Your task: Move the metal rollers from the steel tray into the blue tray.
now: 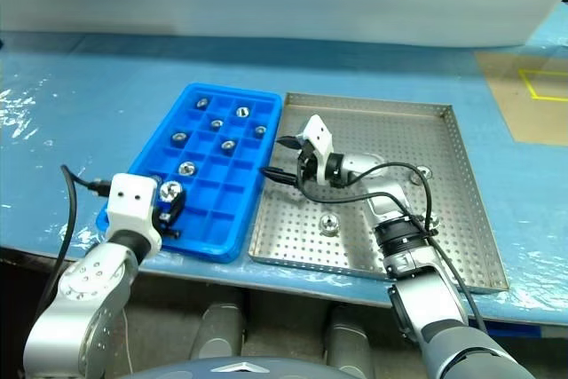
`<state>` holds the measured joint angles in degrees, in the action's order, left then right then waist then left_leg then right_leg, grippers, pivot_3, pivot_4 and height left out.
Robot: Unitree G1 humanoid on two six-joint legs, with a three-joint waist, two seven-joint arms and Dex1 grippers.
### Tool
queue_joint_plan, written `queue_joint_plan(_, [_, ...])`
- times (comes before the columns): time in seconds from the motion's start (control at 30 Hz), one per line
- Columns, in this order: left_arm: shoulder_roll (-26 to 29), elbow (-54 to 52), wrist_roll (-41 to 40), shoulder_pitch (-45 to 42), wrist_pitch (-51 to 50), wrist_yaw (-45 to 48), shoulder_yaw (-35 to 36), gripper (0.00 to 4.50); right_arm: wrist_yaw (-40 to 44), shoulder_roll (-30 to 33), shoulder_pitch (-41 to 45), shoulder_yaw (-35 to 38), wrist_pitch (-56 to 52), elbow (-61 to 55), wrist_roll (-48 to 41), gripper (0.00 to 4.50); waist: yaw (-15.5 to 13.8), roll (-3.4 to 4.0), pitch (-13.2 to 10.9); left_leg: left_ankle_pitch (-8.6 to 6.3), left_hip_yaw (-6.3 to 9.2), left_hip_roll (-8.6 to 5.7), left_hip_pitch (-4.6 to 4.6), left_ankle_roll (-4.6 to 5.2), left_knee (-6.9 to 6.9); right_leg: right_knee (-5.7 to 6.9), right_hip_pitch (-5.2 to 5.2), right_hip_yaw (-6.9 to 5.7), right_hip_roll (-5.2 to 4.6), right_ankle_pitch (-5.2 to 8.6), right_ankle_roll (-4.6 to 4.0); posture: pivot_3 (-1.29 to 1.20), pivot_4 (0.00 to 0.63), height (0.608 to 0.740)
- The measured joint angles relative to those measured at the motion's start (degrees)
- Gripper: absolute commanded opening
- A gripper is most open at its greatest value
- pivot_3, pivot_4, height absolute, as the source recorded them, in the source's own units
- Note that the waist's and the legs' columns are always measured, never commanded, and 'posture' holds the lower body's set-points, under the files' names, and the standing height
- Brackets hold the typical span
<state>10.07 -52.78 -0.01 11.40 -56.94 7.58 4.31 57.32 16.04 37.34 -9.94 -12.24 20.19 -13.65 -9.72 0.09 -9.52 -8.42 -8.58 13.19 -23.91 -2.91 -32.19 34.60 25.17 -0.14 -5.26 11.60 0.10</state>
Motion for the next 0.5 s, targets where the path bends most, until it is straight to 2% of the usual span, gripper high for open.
queue_joint_plan(0.17, [-1.2, -0.1, 0.1, 4.6, 3.5, -1.2, 0.7, 1.68, 1.1, -0.4, 0.0, 0.0, 0.3, 0.4, 0.2, 4.5, -1.2, 0.0, 0.0, 0.0, 0.0, 0.07, -0.03, -0.02, 0.01, -0.03, 0.01, 0.03, 0.06, 0.02, -0.01, 0.42, 0.15, 0.74])
queue_joint_plan(0.4, [-2.6, 0.6, -0.1, 5.7, 6.1, -2.3, 2.2, 1.68, 2.0, -0.5, 0.1, 0.0, 0.3, 0.5, 0.5, 4.5, -1.9, 0.0, 0.0, 0.0, 0.0, 0.12, -0.02, -0.03, 0.01, -0.04, 0.02, 0.05, 0.11, 0.02, 0.0, 0.44, 0.15, 0.74])
queue_joint_plan(0.5, [-2.9, 1.0, -0.4, 5.6, 6.5, -2.3, 2.4, 2.63, 2.3, -0.7, 0.3, 0.0, 0.3, 1.1, 0.8, 4.5, -2.1, 0.0, 0.0, 0.0, 0.0, 0.11, -0.02, -0.03, 0.01, -0.04, 0.02, 0.05, 0.11, 0.02, 0.0, 0.44, 0.15, 0.74])
